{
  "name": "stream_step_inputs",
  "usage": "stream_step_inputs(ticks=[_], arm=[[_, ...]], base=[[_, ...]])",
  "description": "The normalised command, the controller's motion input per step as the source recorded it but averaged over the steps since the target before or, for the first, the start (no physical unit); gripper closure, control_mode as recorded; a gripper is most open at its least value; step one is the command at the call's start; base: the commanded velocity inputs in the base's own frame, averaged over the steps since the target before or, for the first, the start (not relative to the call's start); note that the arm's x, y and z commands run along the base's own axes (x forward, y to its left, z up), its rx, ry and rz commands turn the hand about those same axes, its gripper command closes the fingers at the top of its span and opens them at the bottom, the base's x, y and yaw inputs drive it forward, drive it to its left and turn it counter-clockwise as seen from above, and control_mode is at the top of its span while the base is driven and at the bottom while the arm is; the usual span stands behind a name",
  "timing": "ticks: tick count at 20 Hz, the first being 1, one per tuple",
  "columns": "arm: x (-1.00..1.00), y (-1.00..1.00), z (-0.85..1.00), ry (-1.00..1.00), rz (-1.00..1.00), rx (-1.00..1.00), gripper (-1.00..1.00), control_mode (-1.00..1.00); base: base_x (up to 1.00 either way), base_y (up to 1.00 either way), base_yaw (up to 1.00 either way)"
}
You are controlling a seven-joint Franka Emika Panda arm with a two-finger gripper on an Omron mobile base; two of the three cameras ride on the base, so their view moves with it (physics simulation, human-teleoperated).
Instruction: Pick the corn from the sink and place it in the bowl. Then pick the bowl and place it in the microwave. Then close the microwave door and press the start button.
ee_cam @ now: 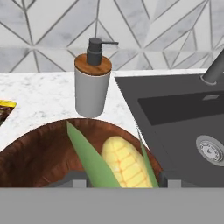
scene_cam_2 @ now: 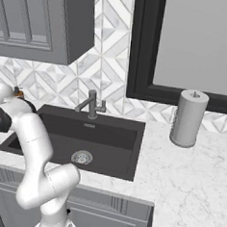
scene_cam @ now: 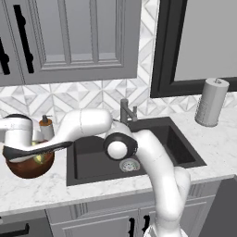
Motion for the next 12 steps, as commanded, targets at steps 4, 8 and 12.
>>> stream_step_inputs(ticks=[4, 8, 12], arm=[[0.12, 0.00, -0.28, -0.03, -0.04, 0.00, -1.00, -1.00], [0.00, 0.00, -0.38, -0.05, -0.04, 0.00, -1.00, -1.00], [0.00, 0.00, -0.36, -0.04, -0.04, 0.00, -1.00, -1.00]], base=[[0.00, 0.00, 0.00], [0.00, 0.00, 0.00], [0.00, 0.00, 0.00]])
